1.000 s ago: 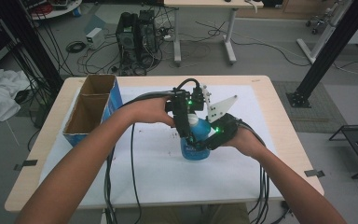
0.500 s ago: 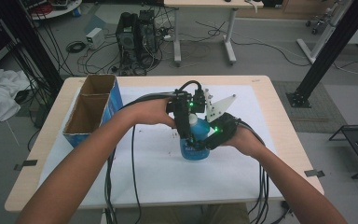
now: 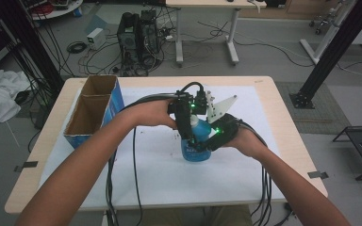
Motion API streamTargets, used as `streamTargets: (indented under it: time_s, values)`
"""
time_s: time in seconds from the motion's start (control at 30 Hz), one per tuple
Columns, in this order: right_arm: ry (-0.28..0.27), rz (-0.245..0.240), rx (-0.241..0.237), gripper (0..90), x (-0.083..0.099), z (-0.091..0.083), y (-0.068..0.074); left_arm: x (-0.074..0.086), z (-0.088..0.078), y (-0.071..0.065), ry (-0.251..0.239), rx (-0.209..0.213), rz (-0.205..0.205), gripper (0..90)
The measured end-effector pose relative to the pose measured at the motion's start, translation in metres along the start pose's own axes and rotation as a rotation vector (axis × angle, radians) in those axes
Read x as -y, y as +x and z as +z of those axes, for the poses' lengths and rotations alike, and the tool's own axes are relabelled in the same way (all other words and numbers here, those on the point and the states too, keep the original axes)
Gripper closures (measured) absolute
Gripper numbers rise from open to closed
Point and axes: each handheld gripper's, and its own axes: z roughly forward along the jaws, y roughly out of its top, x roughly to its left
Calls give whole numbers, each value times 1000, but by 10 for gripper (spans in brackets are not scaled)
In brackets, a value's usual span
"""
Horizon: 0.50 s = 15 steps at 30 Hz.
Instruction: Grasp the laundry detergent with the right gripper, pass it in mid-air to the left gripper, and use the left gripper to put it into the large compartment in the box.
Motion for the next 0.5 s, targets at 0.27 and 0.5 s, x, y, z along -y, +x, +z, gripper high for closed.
streamTargets:
  time_s: [0.27, 0.5]
  values:
    - [3, -6, 3, 441, 0, 0, 0, -1, 1, 0, 18, -3, 13, 272]
    - [1, -11, 4, 441, 0, 0, 0, -1, 1, -1, 20, -6, 16, 314]
